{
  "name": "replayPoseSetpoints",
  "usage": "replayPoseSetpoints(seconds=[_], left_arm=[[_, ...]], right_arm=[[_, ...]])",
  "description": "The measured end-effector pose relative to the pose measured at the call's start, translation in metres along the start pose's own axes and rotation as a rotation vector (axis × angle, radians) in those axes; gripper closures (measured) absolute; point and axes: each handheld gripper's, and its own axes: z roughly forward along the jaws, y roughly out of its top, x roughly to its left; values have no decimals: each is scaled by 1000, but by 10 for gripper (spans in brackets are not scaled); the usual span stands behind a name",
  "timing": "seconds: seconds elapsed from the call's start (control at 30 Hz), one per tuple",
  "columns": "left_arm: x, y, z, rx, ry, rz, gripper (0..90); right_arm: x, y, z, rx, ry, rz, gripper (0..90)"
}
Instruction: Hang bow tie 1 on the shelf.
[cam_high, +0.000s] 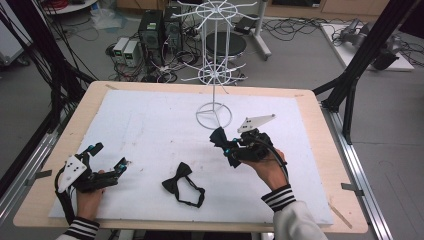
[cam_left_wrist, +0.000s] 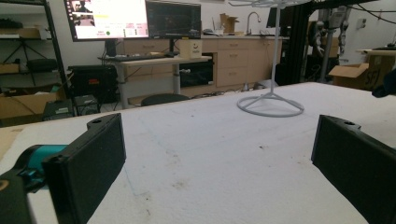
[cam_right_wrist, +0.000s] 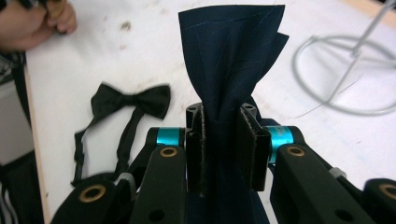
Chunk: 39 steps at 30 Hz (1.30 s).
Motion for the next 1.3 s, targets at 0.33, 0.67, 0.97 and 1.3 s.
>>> replayPoseSetpoints(seconds=[0.33, 0.67, 0.97, 1.3], left_arm=[[0, 0, 1, 7, 5, -1, 34], [0, 0, 0, 4, 4, 2, 34], [0, 0, 0, -3, 6, 0, 35], [0, 0, -1, -2, 4, 0, 35]], right_arm=[[-7, 8, -16, -91, -60, 21, 753], [-14, 20, -30, -145, -129, 42, 753], [-22, 35, -39, -173, -185, 50, 753], [-33, 43, -44, -200, -224, 75, 753]])
